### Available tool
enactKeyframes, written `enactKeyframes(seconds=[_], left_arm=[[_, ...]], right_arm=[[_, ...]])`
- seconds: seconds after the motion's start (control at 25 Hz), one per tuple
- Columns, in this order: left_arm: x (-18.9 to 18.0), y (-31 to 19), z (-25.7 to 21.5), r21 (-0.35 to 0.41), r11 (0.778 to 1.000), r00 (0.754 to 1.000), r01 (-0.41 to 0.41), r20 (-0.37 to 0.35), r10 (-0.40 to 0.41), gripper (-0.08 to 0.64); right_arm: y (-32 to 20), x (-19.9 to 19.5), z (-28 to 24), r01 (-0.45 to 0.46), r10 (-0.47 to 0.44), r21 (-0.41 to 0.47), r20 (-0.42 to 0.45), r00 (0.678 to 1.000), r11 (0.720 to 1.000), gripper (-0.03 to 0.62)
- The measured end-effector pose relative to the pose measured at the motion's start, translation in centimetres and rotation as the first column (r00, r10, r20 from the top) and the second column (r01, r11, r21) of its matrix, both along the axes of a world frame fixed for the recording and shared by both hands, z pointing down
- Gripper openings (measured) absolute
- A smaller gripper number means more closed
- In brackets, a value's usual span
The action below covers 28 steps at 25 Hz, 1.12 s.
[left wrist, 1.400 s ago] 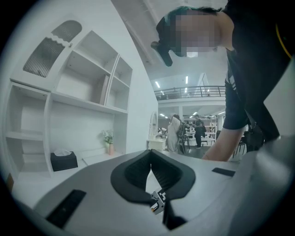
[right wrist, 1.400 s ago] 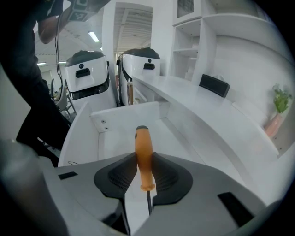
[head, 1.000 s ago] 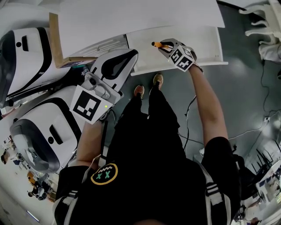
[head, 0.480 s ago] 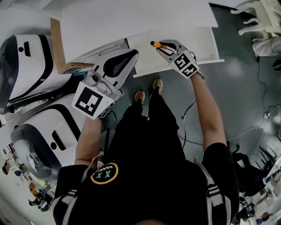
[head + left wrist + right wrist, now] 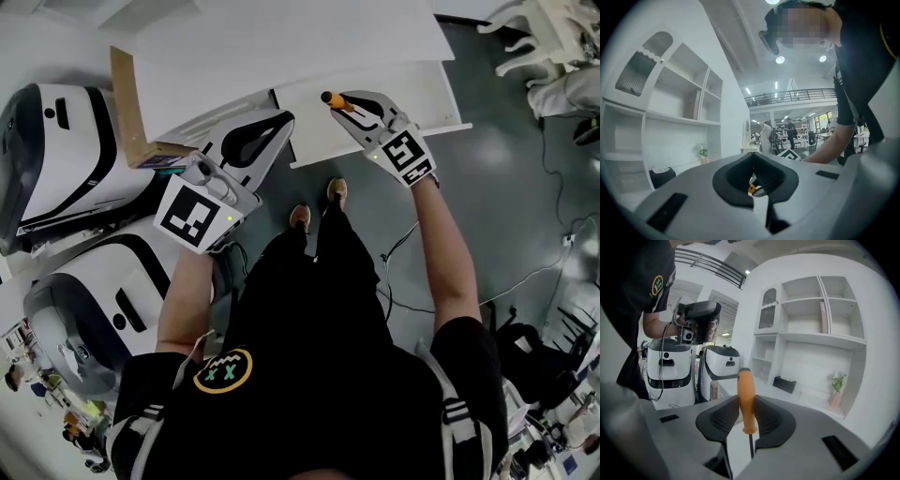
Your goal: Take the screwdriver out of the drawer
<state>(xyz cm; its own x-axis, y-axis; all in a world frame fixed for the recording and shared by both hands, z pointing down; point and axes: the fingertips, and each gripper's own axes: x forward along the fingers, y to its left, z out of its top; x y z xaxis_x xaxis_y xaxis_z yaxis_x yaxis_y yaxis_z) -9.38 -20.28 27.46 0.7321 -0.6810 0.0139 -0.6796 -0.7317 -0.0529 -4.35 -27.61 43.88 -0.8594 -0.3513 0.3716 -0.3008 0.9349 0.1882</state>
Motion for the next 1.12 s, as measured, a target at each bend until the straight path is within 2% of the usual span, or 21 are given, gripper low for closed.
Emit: enactKeyframes(seconds=[0.08,0.16,0.32,0.48,0.68,0.84,1.12], left_arm=[[-0.6,0.5,0.2,0.044,0.999,1.000,-0.022,0.024,0.020,0.018],[-1.0,1.0,0.3,0.049,0.998,0.999,-0.036,0.036,0.035,0.018],[-1.3,2.0,-0.4,0.077,0.995,0.998,-0.064,0.016,0.063,0.018],[-1.6,3.0,-0.7,0.071,0.994,0.996,-0.089,0.021,0.087,0.018],[-1.8,3.8,-1.3,0.076,0.991,0.994,-0.113,0.010,0.112,0.018],[-1.3,4.3,-2.0,0.089,0.988,0.992,-0.127,0.003,0.128,0.018],[1.1,5.1,-3.5,0.112,0.983,0.989,-0.146,0.004,0.146,0.018]], right_arm=[[0.9,-0.4,-1.6,-0.007,0.007,0.017,0.028,1.000,1.000,0.127],[1.8,-0.7,-3.1,-0.016,0.014,0.031,0.053,0.998,0.999,0.127],[3.8,-1.2,-5.9,-0.027,0.020,0.069,0.100,0.995,0.997,0.127],[5.6,-1.7,-9.1,-0.035,0.017,0.109,0.167,0.986,0.993,0.127],[7.8,-1.5,-11.9,-0.080,0.057,0.098,0.222,0.973,0.992,0.128],[9.5,-1.4,-15.3,-0.103,0.066,0.108,0.303,0.951,0.989,0.128],[11.7,1.3,-18.7,-0.139,0.085,0.125,0.366,0.927,0.982,0.129]])
